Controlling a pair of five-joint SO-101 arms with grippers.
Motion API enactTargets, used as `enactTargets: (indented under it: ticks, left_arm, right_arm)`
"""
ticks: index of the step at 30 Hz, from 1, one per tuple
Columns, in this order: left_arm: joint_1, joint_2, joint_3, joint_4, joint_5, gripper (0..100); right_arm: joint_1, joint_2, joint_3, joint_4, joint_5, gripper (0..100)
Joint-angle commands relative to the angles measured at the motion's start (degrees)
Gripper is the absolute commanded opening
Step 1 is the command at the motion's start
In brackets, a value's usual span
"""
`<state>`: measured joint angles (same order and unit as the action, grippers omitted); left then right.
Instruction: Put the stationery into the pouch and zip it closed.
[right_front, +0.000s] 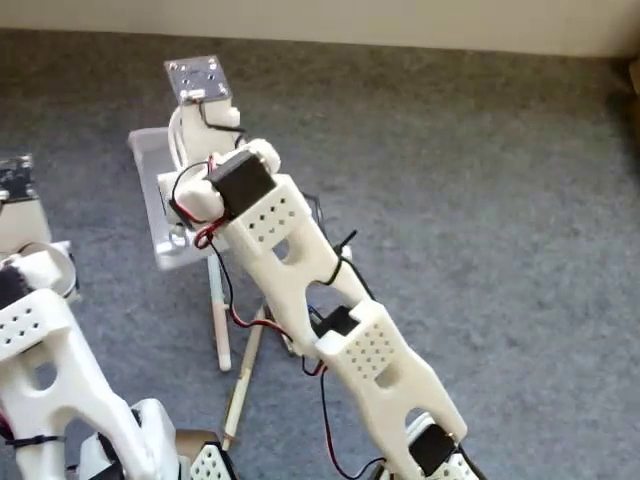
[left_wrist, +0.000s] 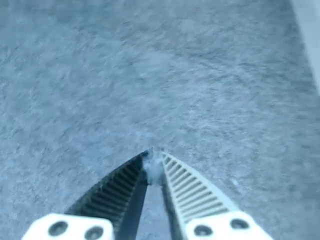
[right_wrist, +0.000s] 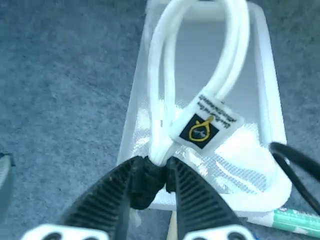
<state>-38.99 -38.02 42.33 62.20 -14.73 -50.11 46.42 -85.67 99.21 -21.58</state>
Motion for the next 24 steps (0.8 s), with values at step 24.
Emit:
enactTargets:
  ticks: [24]
  left_arm:
    - [20.4,-4.7,-18.9,17.5,17.2,27]
  right_arm:
    - [3.5,-5.8,-2.8,-15.2,1.0,0.5]
